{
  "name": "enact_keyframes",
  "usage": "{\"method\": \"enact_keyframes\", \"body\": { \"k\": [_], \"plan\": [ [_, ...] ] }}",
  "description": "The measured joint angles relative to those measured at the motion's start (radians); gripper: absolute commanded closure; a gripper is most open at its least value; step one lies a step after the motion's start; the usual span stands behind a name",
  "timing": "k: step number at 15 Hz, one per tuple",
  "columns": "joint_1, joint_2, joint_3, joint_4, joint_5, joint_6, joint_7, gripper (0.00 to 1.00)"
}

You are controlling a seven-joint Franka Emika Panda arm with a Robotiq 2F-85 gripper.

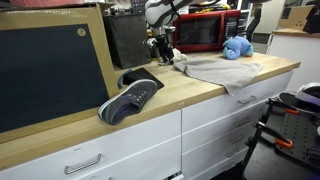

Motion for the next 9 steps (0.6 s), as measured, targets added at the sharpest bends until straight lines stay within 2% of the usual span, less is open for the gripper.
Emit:
{"method": "enact_keyframes", "body": {
  "k": [4,9],
  "plan": [
    [-0.014,0.035,-0.014,-0.007,-0.018,-0.032,-0.017,0.00],
    [-0.030,0.023,-0.012,0.003,-0.018,-0.185,-0.144,0.00]
  ]
}}
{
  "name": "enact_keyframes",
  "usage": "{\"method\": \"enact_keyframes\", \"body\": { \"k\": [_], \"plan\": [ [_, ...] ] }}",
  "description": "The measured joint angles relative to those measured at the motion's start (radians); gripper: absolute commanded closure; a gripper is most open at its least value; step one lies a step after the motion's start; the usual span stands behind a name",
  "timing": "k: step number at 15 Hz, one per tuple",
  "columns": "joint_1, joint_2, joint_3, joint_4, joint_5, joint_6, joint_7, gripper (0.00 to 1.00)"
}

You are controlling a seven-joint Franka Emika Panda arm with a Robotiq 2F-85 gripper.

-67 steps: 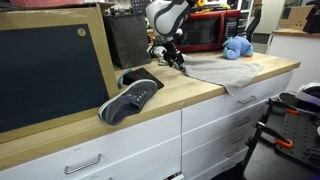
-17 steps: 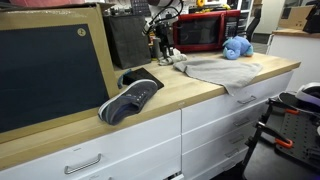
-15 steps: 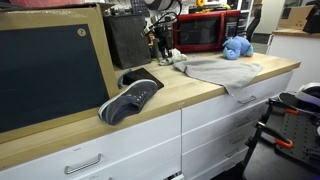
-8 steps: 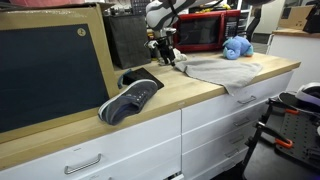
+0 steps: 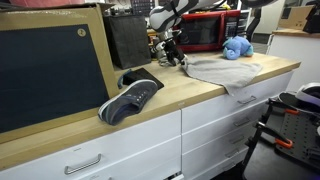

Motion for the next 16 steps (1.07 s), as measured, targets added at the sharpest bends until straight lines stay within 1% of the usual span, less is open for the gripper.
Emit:
{"method": "enact_keyframes", "body": {
  "k": [7,8,9,10,11,13,16],
  "plan": [
    [-0.003,-0.039,0.015,0.022,0.000,-0.284,-0.234,0.00],
    [-0.002,-0.039,0.016,0.027,0.000,-0.318,-0.268,0.25],
    [-0.001,-0.039,0.017,0.031,0.000,-0.344,-0.299,0.26],
    [0.000,-0.039,0.017,0.032,0.000,-0.363,-0.329,0.32],
    [0.000,-0.039,0.017,0.032,-0.001,-0.372,-0.355,0.42],
    [0.001,-0.039,0.017,0.033,-0.001,-0.372,-0.395,0.56],
    [0.001,-0.040,0.017,0.037,-0.001,-0.361,-0.430,0.80]
  ]
}}
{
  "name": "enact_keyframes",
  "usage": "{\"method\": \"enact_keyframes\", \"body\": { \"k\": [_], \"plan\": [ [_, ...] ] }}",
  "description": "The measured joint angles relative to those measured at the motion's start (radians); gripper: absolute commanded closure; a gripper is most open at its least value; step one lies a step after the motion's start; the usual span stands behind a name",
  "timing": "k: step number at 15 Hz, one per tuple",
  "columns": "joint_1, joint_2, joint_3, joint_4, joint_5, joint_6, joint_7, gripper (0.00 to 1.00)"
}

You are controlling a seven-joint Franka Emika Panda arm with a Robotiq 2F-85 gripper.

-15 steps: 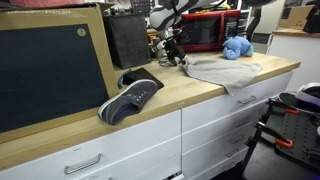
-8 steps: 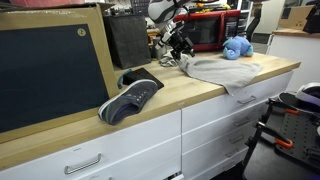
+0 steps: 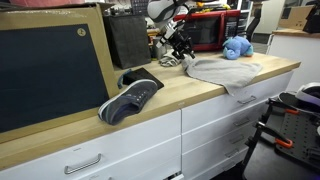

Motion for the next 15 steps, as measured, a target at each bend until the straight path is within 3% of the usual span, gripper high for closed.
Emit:
{"method": "enact_keyframes", "body": {
  "k": [3,9,15],
  "plan": [
    [0.000,-0.009,0.000,0.002,0.001,0.037,-0.003,0.99],
    [-0.002,-0.039,0.003,0.003,0.024,0.106,-0.003,0.99],
    [-0.009,-0.067,0.031,0.007,0.132,0.114,0.005,0.99]
  ]
}}
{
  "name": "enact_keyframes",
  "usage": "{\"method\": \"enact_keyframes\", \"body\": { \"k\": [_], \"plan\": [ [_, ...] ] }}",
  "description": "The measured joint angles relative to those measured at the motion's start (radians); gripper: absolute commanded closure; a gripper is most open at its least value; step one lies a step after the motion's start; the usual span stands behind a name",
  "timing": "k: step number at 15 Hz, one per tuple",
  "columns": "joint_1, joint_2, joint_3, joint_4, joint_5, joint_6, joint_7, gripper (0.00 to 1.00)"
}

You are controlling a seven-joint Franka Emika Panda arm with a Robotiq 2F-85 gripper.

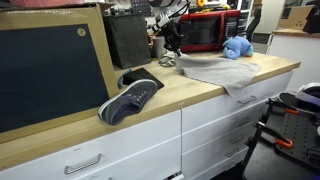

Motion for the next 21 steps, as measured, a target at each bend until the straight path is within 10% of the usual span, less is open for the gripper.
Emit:
{"method": "enact_keyframes", "body": {
  "k": [8,9,21],
  "plan": [
    [0.005,-0.003,0.022,0.028,0.099,0.154,0.057,0.99],
    [0.010,-0.002,0.022,0.028,0.099,0.195,0.062,0.72],
    [-0.012,0.005,0.001,0.049,0.090,0.533,0.110,0.00]
  ]
}}
